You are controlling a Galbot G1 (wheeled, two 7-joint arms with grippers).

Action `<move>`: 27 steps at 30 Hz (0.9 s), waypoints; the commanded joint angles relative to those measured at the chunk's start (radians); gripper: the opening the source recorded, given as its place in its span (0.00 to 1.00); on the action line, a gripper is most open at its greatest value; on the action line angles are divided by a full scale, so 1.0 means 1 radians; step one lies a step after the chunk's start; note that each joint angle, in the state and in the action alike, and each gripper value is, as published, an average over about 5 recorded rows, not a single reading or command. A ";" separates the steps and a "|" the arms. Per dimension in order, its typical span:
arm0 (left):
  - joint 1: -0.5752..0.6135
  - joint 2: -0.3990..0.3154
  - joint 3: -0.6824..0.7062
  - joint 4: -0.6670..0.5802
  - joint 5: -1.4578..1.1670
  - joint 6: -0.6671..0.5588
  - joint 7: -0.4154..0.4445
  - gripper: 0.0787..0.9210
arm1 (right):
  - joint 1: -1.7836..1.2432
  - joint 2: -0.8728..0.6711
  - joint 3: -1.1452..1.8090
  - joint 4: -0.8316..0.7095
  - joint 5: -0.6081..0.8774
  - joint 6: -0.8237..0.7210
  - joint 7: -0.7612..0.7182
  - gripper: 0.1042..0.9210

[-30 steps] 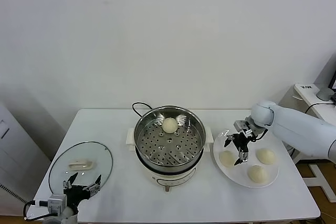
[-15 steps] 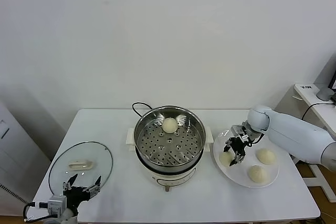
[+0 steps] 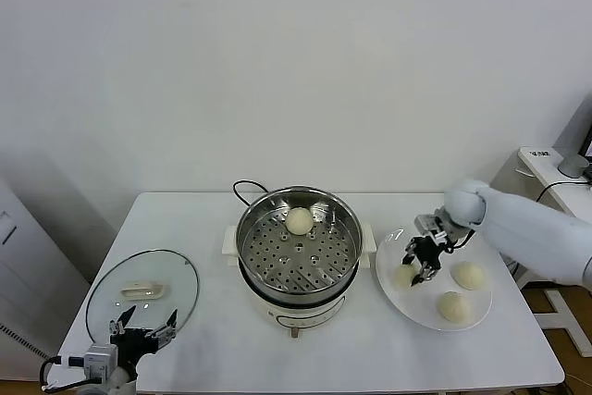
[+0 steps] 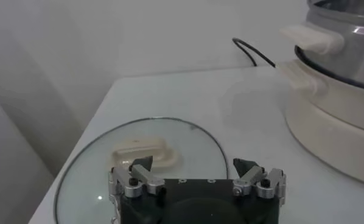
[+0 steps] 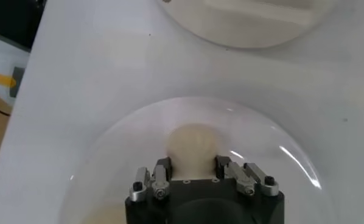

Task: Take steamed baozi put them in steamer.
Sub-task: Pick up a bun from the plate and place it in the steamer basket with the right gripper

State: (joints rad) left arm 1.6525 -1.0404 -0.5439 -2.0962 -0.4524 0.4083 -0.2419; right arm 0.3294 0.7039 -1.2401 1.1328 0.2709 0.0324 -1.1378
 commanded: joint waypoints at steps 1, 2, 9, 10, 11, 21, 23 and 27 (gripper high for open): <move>0.000 0.001 0.001 -0.002 0.002 0.002 -0.002 0.88 | 0.262 -0.078 -0.139 0.110 0.144 -0.038 -0.040 0.42; 0.000 0.001 0.001 -0.003 0.002 0.002 -0.002 0.88 | 0.296 -0.085 -0.157 0.126 0.171 -0.052 -0.043 0.42; 0.003 0.006 0.002 -0.006 0.002 -0.001 -0.003 0.88 | 0.590 -0.092 -0.336 0.256 0.347 -0.173 -0.049 0.42; 0.004 0.007 0.002 -0.006 0.002 -0.001 -0.002 0.88 | 0.617 -0.085 -0.350 0.265 0.368 -0.187 -0.046 0.42; 0.004 0.008 0.003 -0.006 0.002 -0.001 -0.003 0.88 | 0.642 -0.075 -0.362 0.275 0.395 -0.207 -0.041 0.42; -0.002 0.007 0.007 -0.004 0.005 -0.001 -0.005 0.88 | 0.657 0.094 -0.330 0.355 0.638 -0.364 0.131 0.42; -0.002 0.004 0.007 -0.004 0.011 0.000 -0.005 0.88 | 0.624 0.132 -0.306 0.354 0.660 -0.380 0.168 0.42; -0.002 -0.003 0.008 -0.007 0.019 0.003 -0.007 0.88 | 0.550 0.204 -0.266 0.331 0.672 -0.396 0.225 0.42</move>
State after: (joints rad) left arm 1.6506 -1.0411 -0.5359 -2.1028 -0.4395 0.4108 -0.2486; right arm 0.8755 0.8056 -1.5122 1.4259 0.8216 -0.2903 -1.0091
